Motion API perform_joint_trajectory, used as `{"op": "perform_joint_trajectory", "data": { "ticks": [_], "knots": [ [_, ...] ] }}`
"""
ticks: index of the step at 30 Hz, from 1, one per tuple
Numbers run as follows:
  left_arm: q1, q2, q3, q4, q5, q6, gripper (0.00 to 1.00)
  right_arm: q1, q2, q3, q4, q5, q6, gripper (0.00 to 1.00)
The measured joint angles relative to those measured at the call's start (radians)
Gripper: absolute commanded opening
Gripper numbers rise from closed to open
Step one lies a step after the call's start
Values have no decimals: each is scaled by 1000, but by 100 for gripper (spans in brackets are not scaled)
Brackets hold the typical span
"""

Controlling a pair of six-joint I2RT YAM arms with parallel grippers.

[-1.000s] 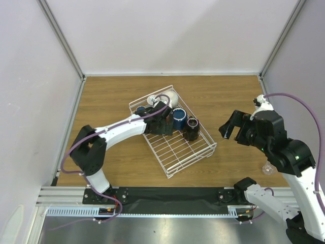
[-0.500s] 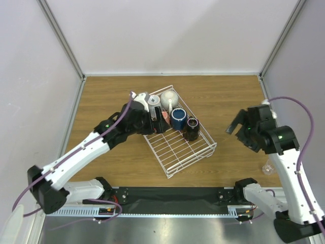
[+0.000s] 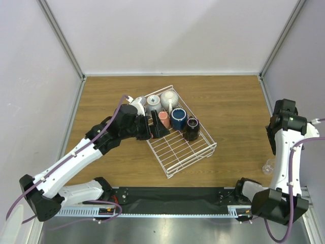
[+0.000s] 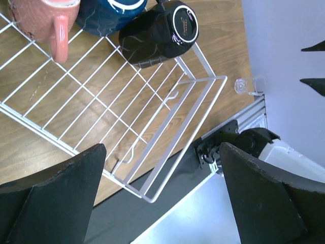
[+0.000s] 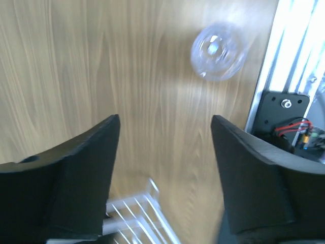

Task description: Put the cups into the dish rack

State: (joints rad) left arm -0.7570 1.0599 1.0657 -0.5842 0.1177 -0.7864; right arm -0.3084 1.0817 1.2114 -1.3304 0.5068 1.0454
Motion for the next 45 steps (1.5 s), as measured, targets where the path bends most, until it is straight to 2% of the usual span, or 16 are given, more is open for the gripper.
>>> {"op": "perform_joint_trajectory", "data": {
  "ticks": [8,13,22,26,27,30,45],
  "knots": [
    [0,-31,0,-47,28,0,100,-177,67,-6,1,98,176,70],
    [0,-34,0,-66,47,0,100,-256,82,-97,0,96,209,69],
    [0,-92,0,-70,51,-2,100,-264,84,-227,55,95,178,65],
    [0,-116,0,-70,51,-1,99,-265,100,-237,117,90,142,58],
    [0,-116,0,-71,51,-1,100,-266,108,-237,134,85,130,50],
    [0,-99,0,-71,51,0,100,-267,134,-237,180,69,108,44],
    [0,14,37,-68,64,2,100,-303,210,-336,319,-2,90,42]
  ]
}}
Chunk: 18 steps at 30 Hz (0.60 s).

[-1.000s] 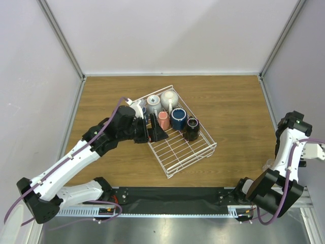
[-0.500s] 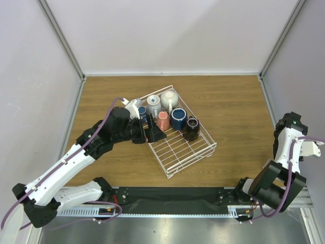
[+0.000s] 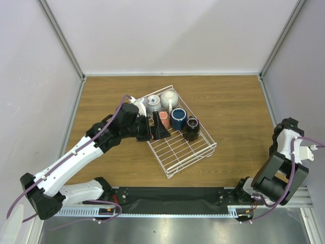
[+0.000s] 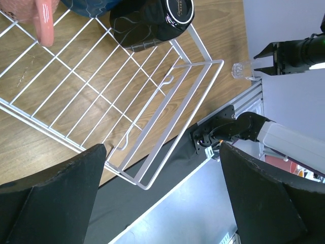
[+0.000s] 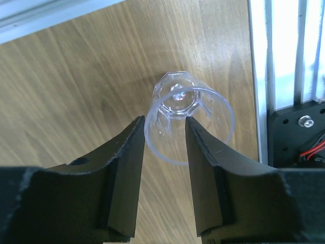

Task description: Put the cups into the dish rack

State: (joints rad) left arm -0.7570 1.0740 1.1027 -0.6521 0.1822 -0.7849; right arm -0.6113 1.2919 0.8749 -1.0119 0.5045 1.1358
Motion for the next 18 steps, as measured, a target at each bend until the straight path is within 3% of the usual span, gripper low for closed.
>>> {"op": "perform_joint_trajectory", "data": {
  "ticks": [3,6,11,15,18],
  "knots": [
    [0,11,2,1,5,0,100,-6,19,-19,28,-13,-11,40],
    [0,27,7,4,7,0,100,-7,41,-34,60,-21,-19,26],
    [0,54,9,18,16,-1,100,-8,70,-66,102,-41,-28,19],
    [0,68,10,29,30,-1,100,-8,85,-72,114,-43,-31,0],
    [0,72,12,35,33,-1,100,-8,94,-66,111,-44,-31,0]
  ]
}}
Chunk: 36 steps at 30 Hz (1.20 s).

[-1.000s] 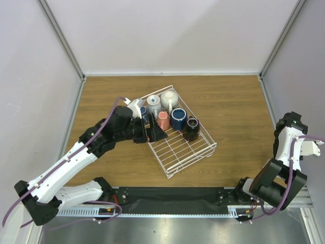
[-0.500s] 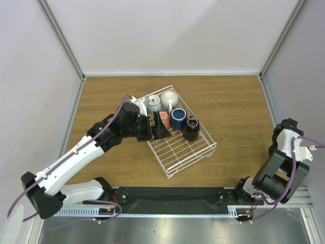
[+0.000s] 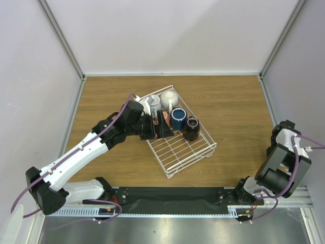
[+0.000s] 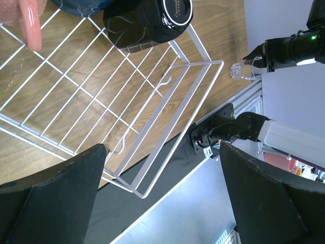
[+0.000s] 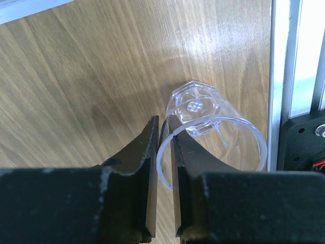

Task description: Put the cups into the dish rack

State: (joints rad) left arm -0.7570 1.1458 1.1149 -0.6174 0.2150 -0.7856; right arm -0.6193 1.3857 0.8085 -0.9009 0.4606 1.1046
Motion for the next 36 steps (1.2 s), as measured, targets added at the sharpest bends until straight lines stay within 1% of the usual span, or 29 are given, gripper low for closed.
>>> {"op": "perform_joint_trajectory", "data": {
  "ticks": [5,9,12,16,19,22,25,27,30,33,36],
  "knots": [
    [0,1,2,6,2,0,100,22,8,16,-10,-16,2,0],
    [0,6,2,10,5,-2,100,113,8,74,-13,-50,-6,0],
    [0,8,2,13,7,-4,100,203,12,185,-13,-78,-46,0],
    [0,8,2,26,7,-12,100,318,6,328,37,-134,-129,0],
    [0,7,2,37,9,-21,100,397,-45,357,170,-253,-223,0],
    [0,4,2,56,19,-37,100,438,-122,351,334,-476,-275,0],
    [0,-3,-8,95,38,-55,100,444,-170,341,540,-712,-278,0],
    [0,-13,-21,137,60,-72,100,458,-180,334,702,-866,-264,0],
    [0,-31,-37,208,92,-92,100,501,-180,316,922,-1041,-212,0],
    [0,-49,-55,321,140,-121,100,564,-180,302,1130,-1182,-128,0],
    [0,-77,-82,476,190,-163,100,628,-181,302,1310,-1289,-44,0]
  ]
}}
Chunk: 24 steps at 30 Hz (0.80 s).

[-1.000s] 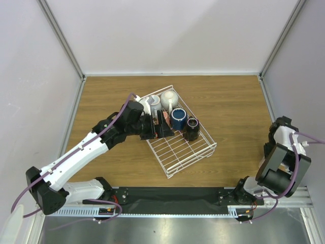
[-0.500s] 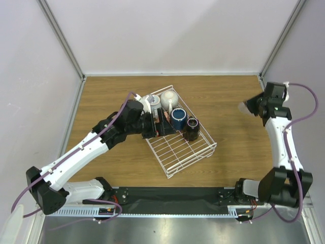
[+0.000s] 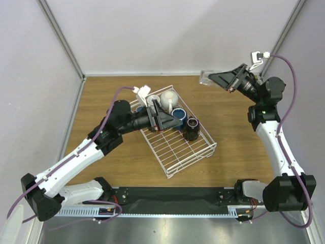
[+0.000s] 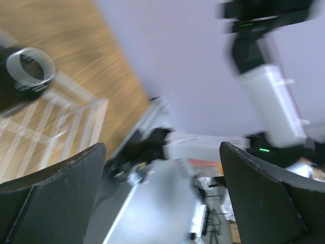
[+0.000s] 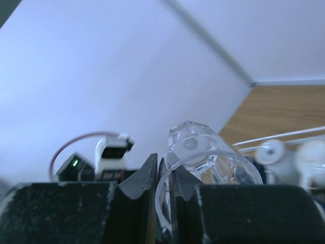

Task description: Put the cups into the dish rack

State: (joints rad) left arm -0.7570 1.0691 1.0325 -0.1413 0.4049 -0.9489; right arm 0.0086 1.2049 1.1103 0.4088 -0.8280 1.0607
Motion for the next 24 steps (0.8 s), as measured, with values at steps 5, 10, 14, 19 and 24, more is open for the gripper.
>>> {"op": "perform_joint_trajectory", "data": {
  "ticks": [5,10,14,19,24],
  "knots": [
    [0,-34,-10,200,45,-77,100,95,-3,0,222,-145,115,0],
    [0,-92,-14,264,-33,-136,100,192,-40,0,283,-213,133,0],
    [-3,-167,-70,339,-141,-180,100,283,-85,0,246,-197,77,0],
    [-38,-187,-100,409,-257,-188,100,374,-80,-3,256,-126,73,0],
    [-132,-186,-103,460,-368,-113,100,478,-77,-53,258,-5,79,0]
  ]
}}
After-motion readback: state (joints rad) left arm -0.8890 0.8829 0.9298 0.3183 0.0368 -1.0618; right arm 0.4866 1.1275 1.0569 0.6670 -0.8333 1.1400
